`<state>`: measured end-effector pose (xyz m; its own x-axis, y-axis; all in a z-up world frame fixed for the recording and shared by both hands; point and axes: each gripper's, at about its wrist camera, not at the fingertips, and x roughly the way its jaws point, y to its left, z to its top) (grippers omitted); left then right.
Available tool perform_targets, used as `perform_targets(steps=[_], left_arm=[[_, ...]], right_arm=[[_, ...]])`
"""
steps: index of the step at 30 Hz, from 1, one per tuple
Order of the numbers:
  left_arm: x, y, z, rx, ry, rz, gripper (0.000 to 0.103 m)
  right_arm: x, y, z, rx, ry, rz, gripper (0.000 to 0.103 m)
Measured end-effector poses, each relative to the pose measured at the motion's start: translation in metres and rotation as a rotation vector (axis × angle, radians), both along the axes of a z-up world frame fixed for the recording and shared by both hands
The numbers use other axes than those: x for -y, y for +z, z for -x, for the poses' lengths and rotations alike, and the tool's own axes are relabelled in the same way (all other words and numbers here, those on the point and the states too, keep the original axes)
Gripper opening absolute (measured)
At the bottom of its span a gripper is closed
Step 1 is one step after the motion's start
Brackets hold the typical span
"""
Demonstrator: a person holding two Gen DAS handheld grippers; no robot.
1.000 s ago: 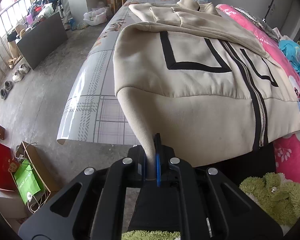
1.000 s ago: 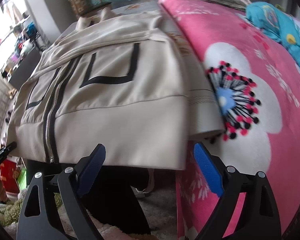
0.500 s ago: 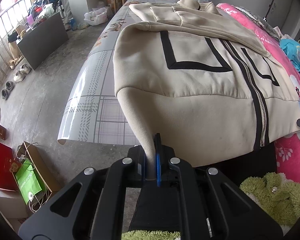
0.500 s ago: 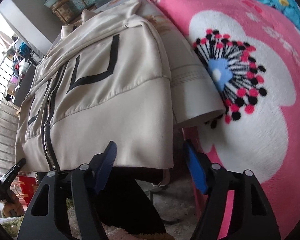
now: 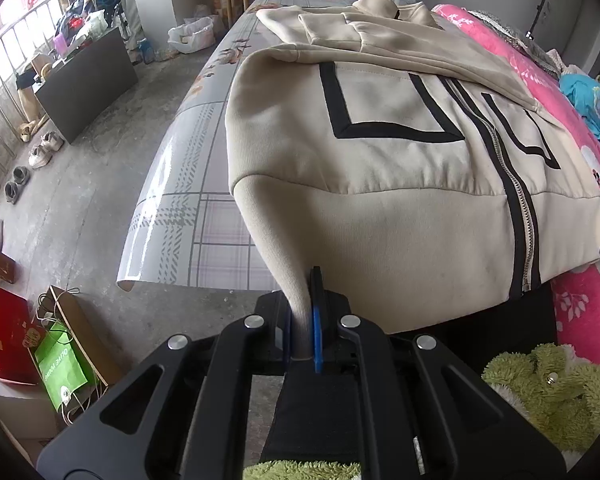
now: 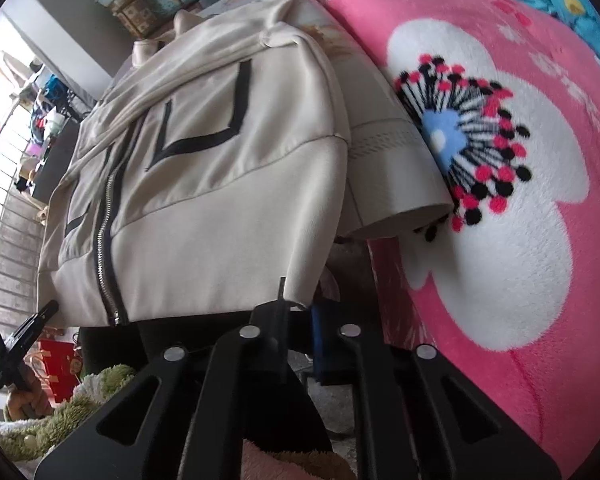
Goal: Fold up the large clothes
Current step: 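Grasp the jacket hem with the right gripper beside the left gripper, then hold the hem with both grippers and fold it toward the collar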
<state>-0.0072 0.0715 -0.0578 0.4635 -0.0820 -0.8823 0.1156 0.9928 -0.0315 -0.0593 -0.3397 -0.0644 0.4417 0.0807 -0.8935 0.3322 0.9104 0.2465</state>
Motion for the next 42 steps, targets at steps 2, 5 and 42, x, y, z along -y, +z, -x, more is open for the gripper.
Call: perform_targets(steps=[2,5,42], left_arm=[[0.001,0.000,0.000,0.002,-0.002,-0.007,0.007],[0.001,0.001,0.000,0.002,-0.003,-0.011,0.007],[0.005,0.001,0.003,0.014,-0.011,-0.046,0.007]], right_arm=[[-0.005,0.008,-0.001,0.014,0.015,0.023,0.006],[-0.009,0.015,-0.004,0.034,0.026,0.033,0.006],[-0.013,0.013,-0.011,0.058,0.019,0.100,0.006]])
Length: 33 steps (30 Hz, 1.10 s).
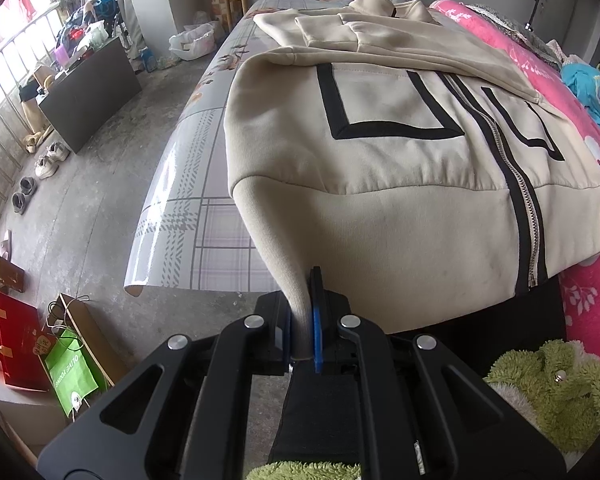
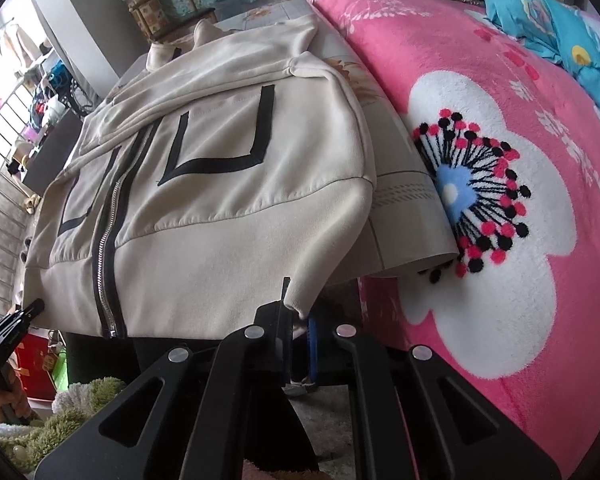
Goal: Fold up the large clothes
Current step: 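Hold the hem with both grippers and fold it toward the collar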
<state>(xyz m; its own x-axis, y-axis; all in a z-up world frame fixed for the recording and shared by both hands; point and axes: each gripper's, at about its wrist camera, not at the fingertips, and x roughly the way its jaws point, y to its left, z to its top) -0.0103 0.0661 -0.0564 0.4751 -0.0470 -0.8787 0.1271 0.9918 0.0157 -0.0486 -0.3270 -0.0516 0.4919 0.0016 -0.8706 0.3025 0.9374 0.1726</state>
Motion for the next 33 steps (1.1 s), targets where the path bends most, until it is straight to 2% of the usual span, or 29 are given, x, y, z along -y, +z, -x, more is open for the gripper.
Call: perform_targets(steps=[7,8,10,12,16,21,25,27,29,33], left_arm=[[0.000,0.000,0.001,0.001,0.001,0.000,0.007],[0.000,0.000,0.000,0.001,0.001,-0.001,0.007],[0.001,0.000,0.000,0.001,0.001,-0.001,0.007],[0.001,0.000,0.000,-0.001,0.001,-0.004,0.007],[0.001,-0.001,0.000,-0.006,0.002,-0.006,0.007],[0.001,-0.002,0.000,-0.009,0.009,0.001,0.008],[0.000,-0.003,-0.002,-0.016,0.013,0.012,0.008],[0.000,-0.004,-0.002,-0.017,0.012,0.013,0.008],[0.000,-0.002,-0.001,-0.009,0.004,0.011,0.008],[-0.001,0.001,0.002,0.013,-0.007,0.014,0.007]], right_arm=[[0.002,-0.001,0.006,0.001,-0.007,-0.019,0.007],[0.004,-0.001,0.007,0.003,-0.014,-0.035,0.010],[0.009,-0.001,0.012,0.003,-0.024,-0.062,0.022],[0.015,-0.001,0.018,0.013,-0.048,-0.072,0.044],[0.032,-0.004,0.027,0.029,-0.104,-0.131,0.049],[0.055,-0.019,0.026,0.035,-0.160,-0.292,0.051],[0.053,-0.032,0.018,-0.018,-0.140,-0.318,0.050],[0.046,-0.034,0.015,-0.041,-0.103,-0.322,0.023],[0.039,-0.031,0.012,-0.055,-0.078,-0.312,0.010],[0.029,-0.011,0.009,-0.017,-0.039,-0.238,0.006]])
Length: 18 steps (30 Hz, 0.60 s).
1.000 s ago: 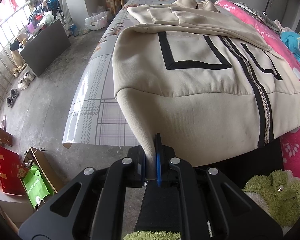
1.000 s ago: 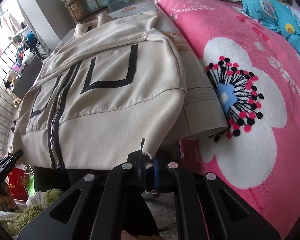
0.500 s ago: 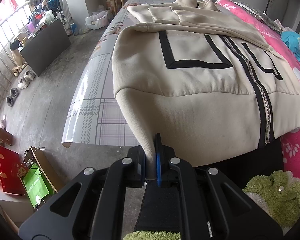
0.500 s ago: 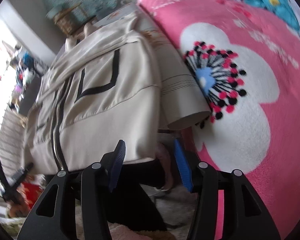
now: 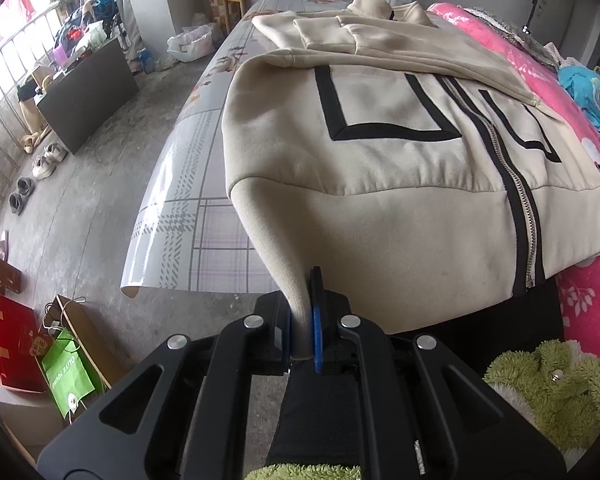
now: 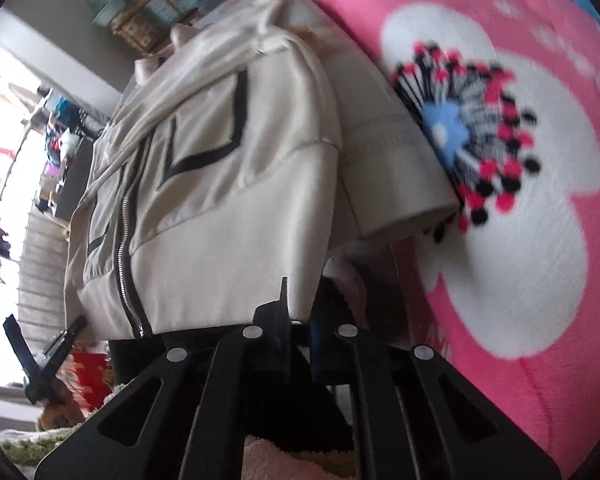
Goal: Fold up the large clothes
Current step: 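Hold the hem with both grippers and fold it toward the collar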
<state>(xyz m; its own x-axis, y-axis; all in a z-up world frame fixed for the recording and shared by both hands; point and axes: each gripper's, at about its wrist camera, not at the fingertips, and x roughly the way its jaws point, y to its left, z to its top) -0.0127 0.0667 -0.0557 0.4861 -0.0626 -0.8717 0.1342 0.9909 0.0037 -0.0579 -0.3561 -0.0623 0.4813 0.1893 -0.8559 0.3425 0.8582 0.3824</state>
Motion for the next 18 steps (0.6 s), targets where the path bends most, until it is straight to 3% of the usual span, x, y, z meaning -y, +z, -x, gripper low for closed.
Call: perform_targets(steps=[7,18], left_arm=[[-0.001,0.025,0.006,0.071,-0.016,0.067,0.006],[0.002,0.044,-0.002,0.150,-0.030,0.140,0.006]], right_arm=[[-0.008,0.028,-0.009,0.107,0.015,0.018,0.006],[-0.015,0.049,-0.030,0.176,0.044,0.059,0.006]])
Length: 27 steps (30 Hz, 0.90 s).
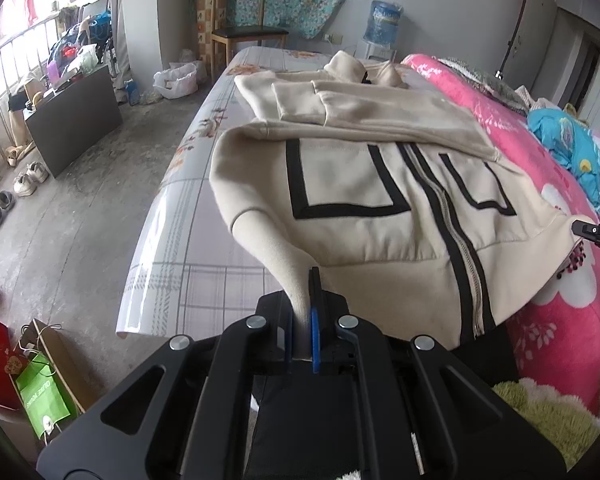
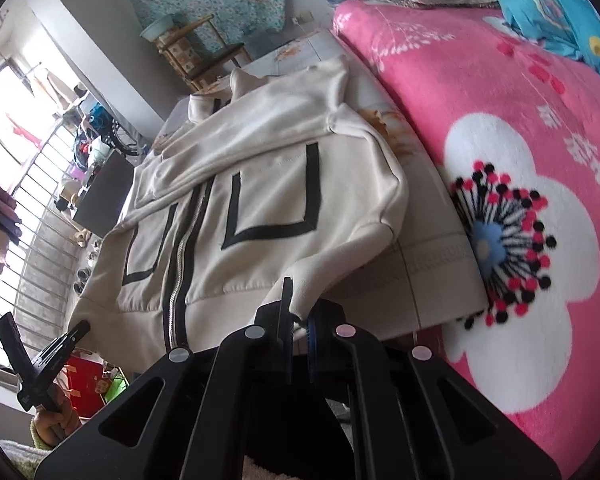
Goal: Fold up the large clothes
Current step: 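Hold the hem with both grippers and fold it toward the collar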
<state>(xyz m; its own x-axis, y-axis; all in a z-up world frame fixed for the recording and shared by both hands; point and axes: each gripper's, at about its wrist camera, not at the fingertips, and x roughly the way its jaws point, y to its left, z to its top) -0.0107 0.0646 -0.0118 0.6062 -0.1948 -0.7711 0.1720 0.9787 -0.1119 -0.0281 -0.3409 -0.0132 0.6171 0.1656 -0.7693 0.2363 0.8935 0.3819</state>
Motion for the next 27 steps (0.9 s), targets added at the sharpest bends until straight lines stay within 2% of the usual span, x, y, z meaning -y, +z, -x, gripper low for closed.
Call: perform_targets(steps=[13,27], left_arm=[[-0.012,0.000,-0.015,-0.020,0.033,0.088,0.006],[-0.014,0.003,-0.021,-0.007,0.042,0.095,0.006]], right_arm=[[0.003,0.005,-0.012,0.033,-0.008,-0.005,0.006],[0.005,0.010,-0.023,0.062,-0.007,0.005,0.006]])
